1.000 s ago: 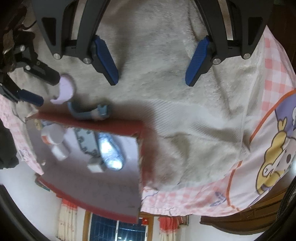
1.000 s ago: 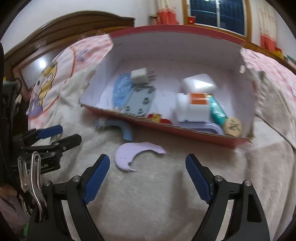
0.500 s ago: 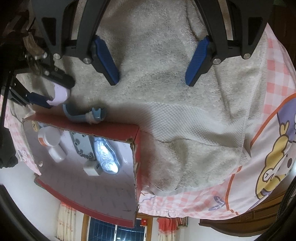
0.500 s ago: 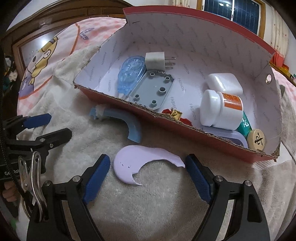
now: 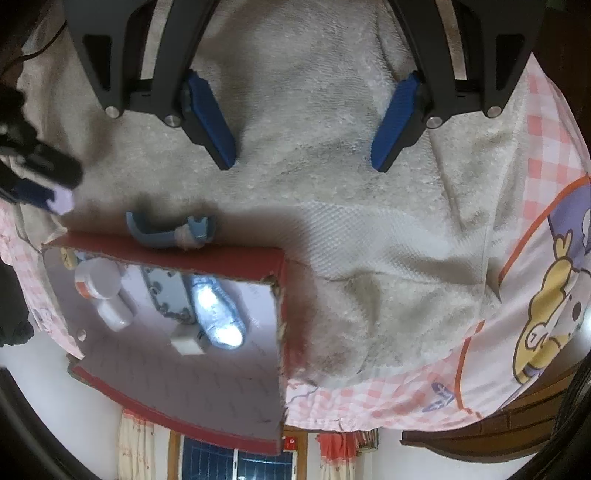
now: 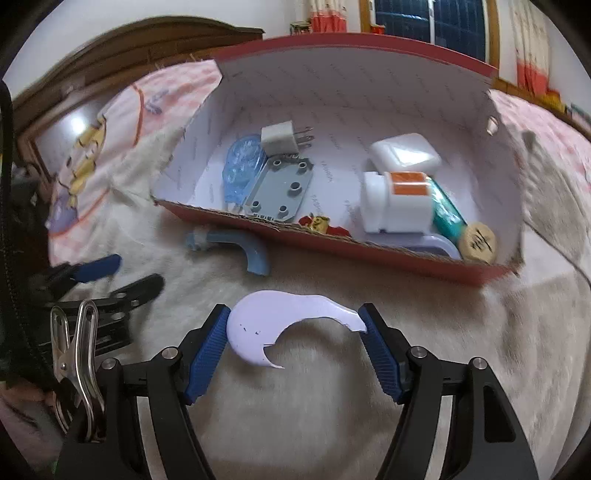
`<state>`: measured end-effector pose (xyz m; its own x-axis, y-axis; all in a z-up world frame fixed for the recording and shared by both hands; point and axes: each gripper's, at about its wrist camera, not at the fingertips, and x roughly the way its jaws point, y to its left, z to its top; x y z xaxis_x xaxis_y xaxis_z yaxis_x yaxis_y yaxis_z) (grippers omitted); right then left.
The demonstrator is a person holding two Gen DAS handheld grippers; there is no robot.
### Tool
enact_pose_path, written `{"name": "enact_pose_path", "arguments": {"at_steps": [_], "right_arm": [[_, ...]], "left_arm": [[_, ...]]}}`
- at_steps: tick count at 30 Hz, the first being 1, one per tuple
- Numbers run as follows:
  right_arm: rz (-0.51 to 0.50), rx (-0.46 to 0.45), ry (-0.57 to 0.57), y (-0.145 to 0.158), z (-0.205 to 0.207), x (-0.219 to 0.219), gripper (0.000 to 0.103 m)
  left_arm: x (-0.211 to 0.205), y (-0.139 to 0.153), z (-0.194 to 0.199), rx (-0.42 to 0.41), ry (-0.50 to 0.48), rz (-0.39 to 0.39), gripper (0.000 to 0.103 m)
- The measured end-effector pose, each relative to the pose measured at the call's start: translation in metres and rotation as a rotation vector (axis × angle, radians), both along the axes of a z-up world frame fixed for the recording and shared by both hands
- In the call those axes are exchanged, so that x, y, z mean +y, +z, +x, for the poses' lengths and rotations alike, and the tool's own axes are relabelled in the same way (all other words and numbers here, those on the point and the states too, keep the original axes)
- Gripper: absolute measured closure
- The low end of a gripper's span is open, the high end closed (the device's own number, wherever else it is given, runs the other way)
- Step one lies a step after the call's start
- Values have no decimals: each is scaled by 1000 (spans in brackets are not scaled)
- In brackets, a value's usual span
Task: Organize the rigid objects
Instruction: 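Grasp the lavender plastic piece with the right tool while the left tool grasps the blue handle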
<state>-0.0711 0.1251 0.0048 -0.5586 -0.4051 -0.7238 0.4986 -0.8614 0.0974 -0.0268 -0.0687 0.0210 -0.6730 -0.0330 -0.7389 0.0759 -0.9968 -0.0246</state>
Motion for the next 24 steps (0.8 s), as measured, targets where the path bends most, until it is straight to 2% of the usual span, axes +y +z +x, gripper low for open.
{"name": "enact_pose_path", "arguments": {"at_steps": [5,7,9,12,16,19,22,24], "right_arm": [[-87,20,-49,22,10,35,31],[-98,26,-67,27,12,46,31],[-98,47,-85,30,13,56,31],[-84,27,-117,22,11,68,31],[-101,-6,-138,6,6,84,31],[-123,-27,-156,-6,-2,90,31],[-150,-68,-172,-22,-11,96,31],[-153,-58,-178,-28,-11,98,31]], "left_arm": [[13,15,2,27,-45,29,23],[22,18,1,28,-65,45,18],[31,19,-5,32,-91,65,16],[44,14,-19,22,-121,68,16],[54,9,-36,-3,-95,86,16],[58,11,-45,24,-93,115,15],[70,8,-55,23,-115,76,15],[75,5,-59,15,-121,63,15]]}}
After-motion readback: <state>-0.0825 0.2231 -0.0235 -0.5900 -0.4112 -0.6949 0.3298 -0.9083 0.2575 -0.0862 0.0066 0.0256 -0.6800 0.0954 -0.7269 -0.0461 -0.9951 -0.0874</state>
